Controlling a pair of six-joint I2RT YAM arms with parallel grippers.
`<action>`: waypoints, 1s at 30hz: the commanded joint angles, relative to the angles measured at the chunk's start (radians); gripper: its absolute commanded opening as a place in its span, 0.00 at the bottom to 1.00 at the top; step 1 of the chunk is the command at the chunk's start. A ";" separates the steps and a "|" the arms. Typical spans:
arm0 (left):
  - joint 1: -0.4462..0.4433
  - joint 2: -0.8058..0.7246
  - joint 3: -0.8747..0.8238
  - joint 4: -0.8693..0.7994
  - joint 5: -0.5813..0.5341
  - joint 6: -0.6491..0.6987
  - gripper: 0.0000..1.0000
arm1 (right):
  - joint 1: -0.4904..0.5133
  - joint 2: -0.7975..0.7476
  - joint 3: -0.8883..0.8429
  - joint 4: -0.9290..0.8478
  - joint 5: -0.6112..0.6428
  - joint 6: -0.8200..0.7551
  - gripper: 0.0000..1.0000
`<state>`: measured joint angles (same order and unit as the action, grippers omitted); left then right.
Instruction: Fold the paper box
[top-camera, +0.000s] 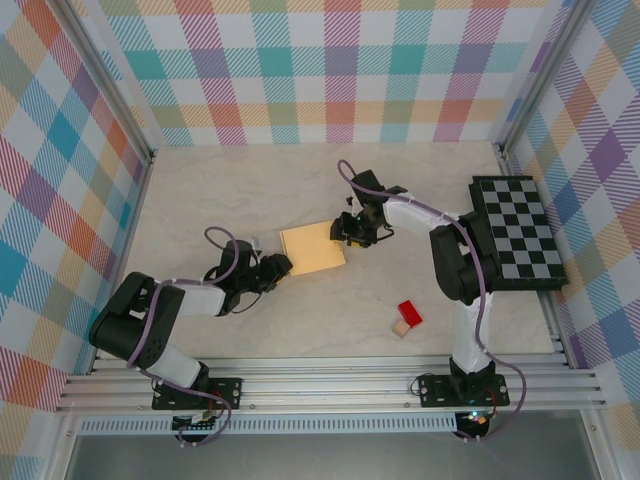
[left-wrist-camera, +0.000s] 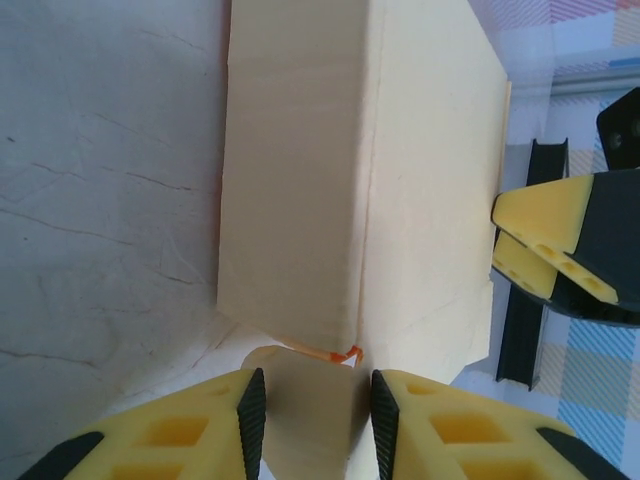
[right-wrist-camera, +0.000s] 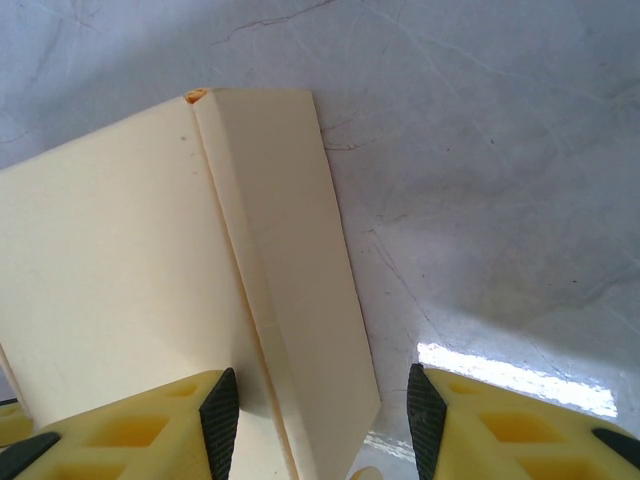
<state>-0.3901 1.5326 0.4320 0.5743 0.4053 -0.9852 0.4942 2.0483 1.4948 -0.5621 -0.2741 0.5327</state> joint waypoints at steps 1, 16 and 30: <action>-0.023 0.019 -0.011 0.106 -0.013 -0.071 0.40 | -0.005 0.003 -0.021 -0.013 -0.016 0.015 0.51; -0.072 0.006 -0.035 0.145 -0.074 -0.177 0.38 | -0.004 -0.002 -0.058 0.013 -0.020 0.068 0.49; -0.080 -0.019 0.021 -0.107 -0.117 -0.070 0.18 | -0.005 -0.010 -0.079 0.005 0.005 0.056 0.49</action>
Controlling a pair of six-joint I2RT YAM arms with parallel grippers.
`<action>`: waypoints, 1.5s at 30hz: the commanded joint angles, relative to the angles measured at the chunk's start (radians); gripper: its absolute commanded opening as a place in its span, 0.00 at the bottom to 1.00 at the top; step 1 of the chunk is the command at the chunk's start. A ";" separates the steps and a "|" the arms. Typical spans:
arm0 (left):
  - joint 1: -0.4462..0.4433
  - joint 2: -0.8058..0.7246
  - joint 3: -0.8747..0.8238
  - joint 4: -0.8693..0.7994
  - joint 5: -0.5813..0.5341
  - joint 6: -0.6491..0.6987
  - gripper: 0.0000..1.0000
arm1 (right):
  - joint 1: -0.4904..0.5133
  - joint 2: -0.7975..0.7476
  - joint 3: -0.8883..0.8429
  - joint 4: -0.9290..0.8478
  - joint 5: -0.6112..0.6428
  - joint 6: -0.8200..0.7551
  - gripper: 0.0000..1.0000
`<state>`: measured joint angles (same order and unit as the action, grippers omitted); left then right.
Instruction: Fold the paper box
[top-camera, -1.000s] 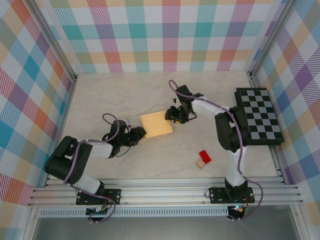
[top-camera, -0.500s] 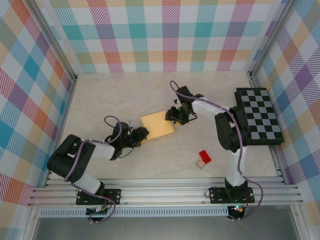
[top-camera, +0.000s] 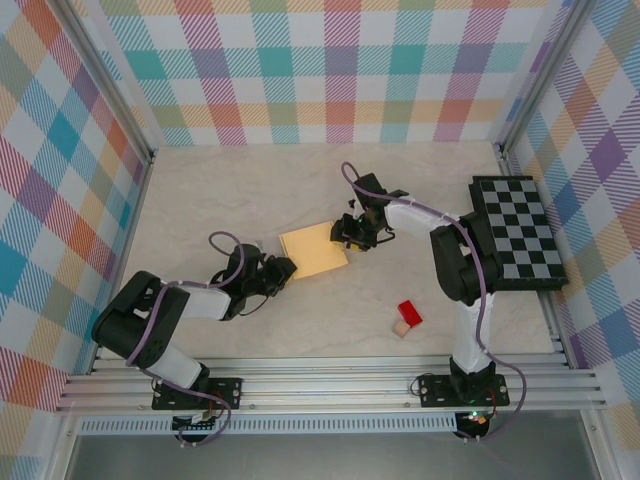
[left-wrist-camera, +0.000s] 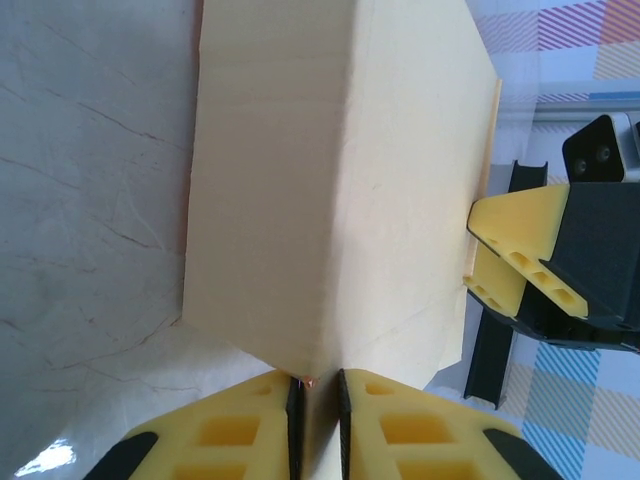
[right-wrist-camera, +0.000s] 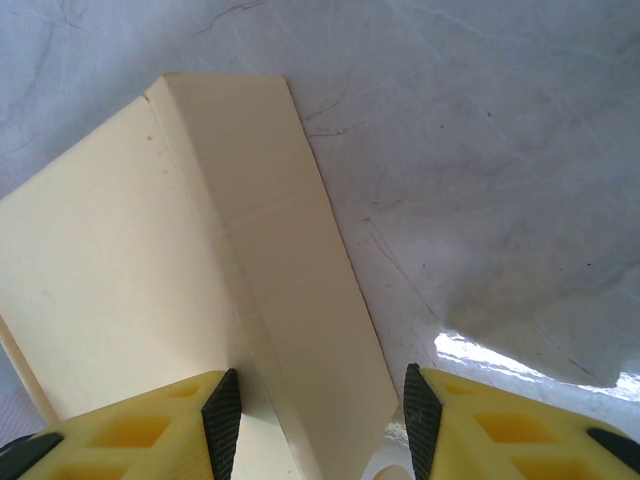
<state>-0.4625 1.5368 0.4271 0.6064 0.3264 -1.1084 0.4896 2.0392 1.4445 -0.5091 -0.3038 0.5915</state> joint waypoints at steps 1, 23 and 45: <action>-0.008 -0.030 0.037 -0.177 -0.044 0.073 0.16 | 0.000 -0.001 -0.027 -0.052 0.038 -0.002 0.49; -0.008 -0.169 0.214 -0.701 -0.146 0.310 0.52 | -0.003 -0.005 -0.016 -0.072 0.068 -0.009 0.50; -0.048 -0.091 0.207 -0.563 -0.055 0.295 0.25 | -0.003 0.004 -0.008 -0.085 0.086 -0.012 0.50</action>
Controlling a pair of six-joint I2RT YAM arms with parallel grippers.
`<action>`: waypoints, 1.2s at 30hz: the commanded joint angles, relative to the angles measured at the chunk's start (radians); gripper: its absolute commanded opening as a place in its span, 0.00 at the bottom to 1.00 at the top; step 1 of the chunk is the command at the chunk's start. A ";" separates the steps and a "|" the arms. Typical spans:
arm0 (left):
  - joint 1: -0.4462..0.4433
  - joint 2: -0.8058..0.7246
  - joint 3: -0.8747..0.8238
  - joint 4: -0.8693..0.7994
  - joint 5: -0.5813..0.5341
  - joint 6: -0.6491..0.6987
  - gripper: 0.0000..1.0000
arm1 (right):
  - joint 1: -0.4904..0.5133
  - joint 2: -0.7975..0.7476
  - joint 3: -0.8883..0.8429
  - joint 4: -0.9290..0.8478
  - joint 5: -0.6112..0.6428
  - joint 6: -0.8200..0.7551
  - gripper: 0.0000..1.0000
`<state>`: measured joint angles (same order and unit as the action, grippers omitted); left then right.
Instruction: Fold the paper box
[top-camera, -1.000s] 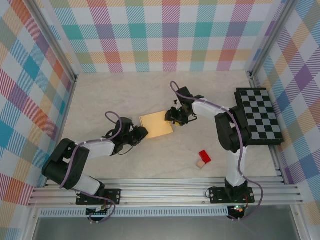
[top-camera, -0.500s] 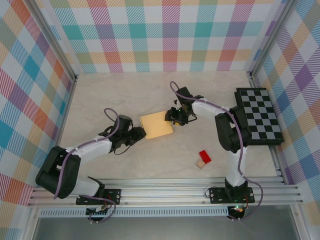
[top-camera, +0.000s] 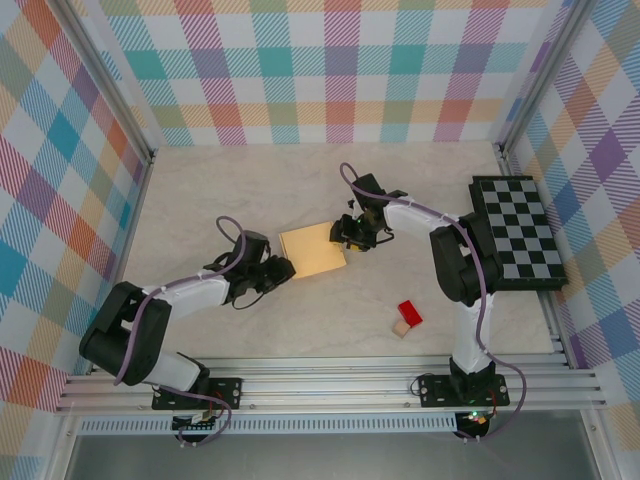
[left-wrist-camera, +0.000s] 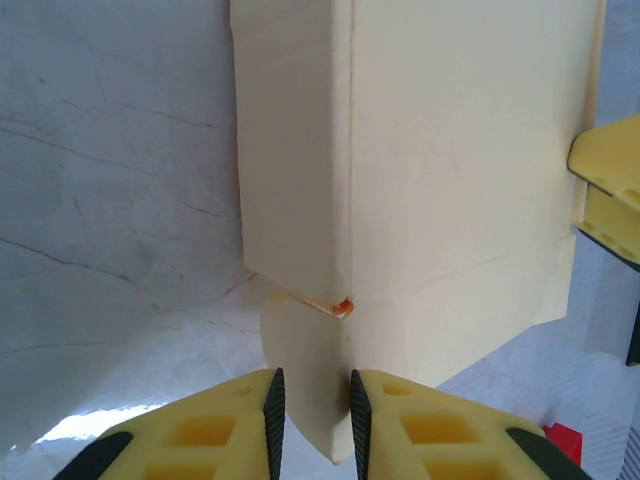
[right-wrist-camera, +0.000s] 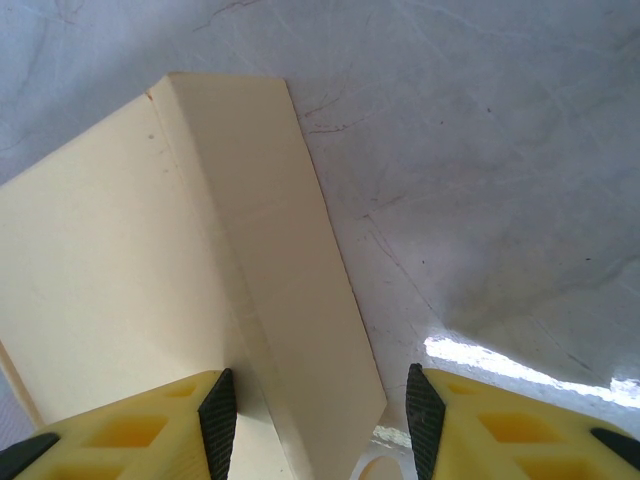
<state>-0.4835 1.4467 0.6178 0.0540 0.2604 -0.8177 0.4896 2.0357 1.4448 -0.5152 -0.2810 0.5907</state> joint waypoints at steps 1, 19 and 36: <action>-0.037 -0.004 0.025 -0.031 -0.004 0.014 0.24 | -0.003 0.009 -0.008 -0.080 0.063 -0.011 0.50; -0.050 0.097 0.057 -0.091 -0.148 0.166 0.21 | -0.013 0.008 0.002 -0.103 0.068 -0.032 0.50; 0.035 0.170 0.126 -0.124 -0.142 0.190 0.28 | -0.022 0.029 -0.011 -0.106 0.060 -0.057 0.50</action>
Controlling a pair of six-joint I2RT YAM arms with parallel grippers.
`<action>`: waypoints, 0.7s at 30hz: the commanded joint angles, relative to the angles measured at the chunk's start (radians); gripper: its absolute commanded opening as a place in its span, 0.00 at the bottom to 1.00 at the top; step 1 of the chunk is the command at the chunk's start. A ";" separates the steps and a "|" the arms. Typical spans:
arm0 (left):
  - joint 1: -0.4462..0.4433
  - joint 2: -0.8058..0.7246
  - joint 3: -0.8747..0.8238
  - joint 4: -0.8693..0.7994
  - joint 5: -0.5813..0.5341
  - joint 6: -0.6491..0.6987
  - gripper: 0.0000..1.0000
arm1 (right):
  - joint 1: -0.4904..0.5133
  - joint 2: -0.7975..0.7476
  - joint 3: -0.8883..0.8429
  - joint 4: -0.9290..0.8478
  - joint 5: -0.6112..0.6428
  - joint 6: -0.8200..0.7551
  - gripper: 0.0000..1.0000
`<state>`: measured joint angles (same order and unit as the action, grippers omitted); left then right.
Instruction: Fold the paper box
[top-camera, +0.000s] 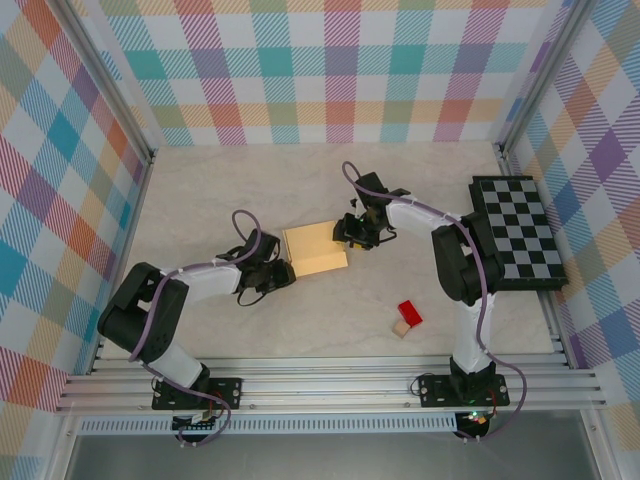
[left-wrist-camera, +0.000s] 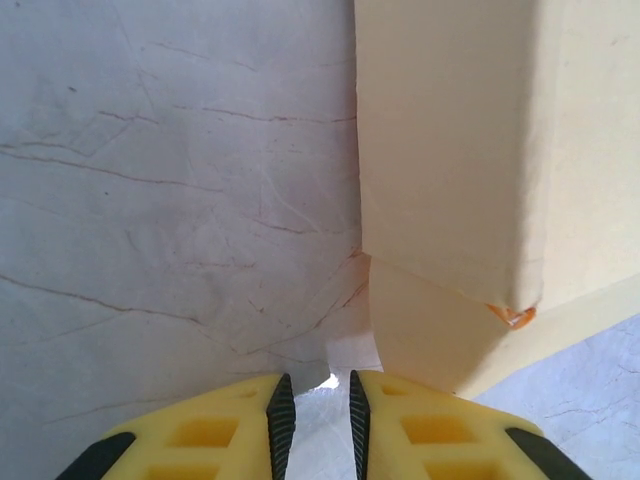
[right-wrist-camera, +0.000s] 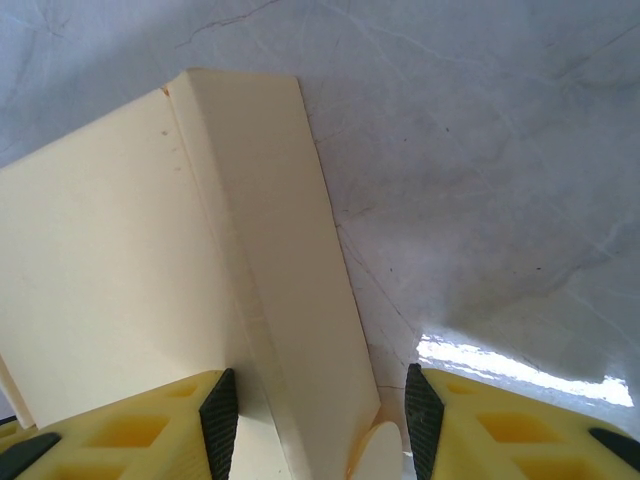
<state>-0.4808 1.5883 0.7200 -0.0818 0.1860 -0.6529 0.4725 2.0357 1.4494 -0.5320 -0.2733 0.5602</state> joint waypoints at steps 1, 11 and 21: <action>0.034 0.019 0.026 0.010 -0.059 0.021 0.28 | -0.005 0.029 -0.015 -0.089 0.053 -0.026 0.50; 0.039 -0.149 0.087 -0.070 -0.018 -0.001 0.46 | -0.005 0.027 -0.009 -0.089 0.060 -0.027 0.50; 0.040 -0.053 0.123 -0.015 0.037 -0.065 0.51 | -0.005 0.025 -0.006 -0.085 0.059 -0.019 0.50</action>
<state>-0.4507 1.4910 0.8223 -0.1040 0.1944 -0.6861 0.4717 2.0357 1.4528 -0.5362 -0.2699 0.5571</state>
